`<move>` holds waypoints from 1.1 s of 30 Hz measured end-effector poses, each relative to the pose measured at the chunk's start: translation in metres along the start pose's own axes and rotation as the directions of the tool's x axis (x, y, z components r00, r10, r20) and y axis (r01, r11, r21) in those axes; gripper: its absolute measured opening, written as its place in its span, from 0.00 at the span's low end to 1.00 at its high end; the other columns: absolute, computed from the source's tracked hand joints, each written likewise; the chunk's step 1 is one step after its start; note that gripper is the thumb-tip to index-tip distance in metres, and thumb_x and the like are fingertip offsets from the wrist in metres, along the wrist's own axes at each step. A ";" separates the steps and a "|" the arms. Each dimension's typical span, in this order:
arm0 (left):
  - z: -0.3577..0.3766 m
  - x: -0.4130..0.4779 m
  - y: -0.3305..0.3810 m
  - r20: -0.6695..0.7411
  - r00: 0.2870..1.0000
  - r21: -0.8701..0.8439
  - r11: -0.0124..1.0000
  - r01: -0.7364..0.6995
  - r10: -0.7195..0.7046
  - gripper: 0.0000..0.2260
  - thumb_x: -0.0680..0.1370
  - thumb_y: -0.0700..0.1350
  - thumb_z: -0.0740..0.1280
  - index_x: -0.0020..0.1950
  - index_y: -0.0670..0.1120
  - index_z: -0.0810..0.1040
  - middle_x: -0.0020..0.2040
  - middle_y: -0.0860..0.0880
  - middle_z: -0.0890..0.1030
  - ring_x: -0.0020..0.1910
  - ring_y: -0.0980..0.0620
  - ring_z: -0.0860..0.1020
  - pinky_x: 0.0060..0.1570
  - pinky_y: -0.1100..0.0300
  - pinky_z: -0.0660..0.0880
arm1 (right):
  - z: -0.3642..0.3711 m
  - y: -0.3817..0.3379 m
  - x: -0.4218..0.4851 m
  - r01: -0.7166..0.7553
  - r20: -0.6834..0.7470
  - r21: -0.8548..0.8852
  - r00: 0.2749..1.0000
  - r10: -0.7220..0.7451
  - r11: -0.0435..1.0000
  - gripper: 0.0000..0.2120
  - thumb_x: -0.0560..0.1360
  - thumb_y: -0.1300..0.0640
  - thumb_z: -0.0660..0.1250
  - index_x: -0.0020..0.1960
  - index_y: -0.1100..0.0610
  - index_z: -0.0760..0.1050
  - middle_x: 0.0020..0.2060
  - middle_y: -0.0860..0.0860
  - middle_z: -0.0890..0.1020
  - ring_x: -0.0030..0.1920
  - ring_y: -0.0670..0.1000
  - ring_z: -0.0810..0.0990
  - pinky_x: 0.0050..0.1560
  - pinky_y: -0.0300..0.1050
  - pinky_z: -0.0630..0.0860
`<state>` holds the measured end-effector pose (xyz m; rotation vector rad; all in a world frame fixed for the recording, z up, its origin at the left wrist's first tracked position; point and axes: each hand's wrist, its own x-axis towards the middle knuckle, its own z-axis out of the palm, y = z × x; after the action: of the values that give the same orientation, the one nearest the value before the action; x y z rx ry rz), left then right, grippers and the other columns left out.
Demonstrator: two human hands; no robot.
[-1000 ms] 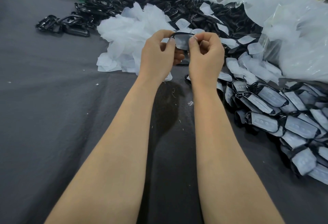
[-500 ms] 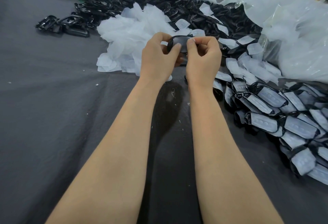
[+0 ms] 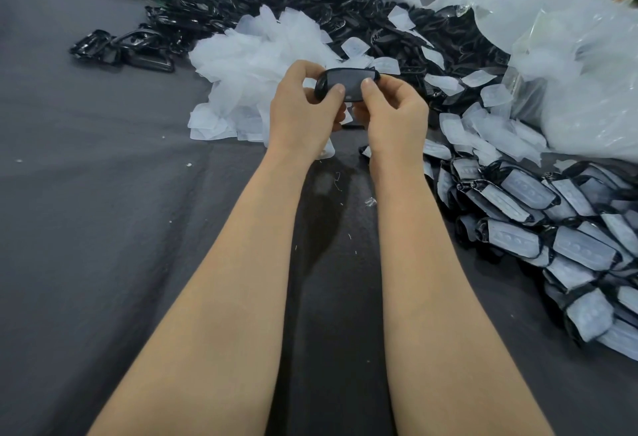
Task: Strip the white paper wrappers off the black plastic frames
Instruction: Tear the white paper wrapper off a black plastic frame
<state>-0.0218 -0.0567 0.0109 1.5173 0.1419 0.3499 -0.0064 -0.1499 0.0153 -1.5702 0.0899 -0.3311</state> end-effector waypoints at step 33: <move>0.001 0.000 -0.002 -0.014 1.000 0.074 0.997 0.007 -0.006 0.06 0.79 0.40 0.64 0.52 0.49 0.70 0.42 0.43 0.81 0.37 0.51 0.80 0.41 0.58 0.80 | 0.004 -0.001 -0.003 -0.063 0.015 0.051 0.998 0.062 0.997 0.07 0.77 0.65 0.64 0.44 0.55 0.72 0.41 0.52 0.78 0.43 0.50 0.77 0.52 0.50 0.78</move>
<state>-0.0213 -0.0580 0.0091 1.5872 0.1718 0.3534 -0.0083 -0.1452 0.0159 -1.5156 0.1189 -0.2721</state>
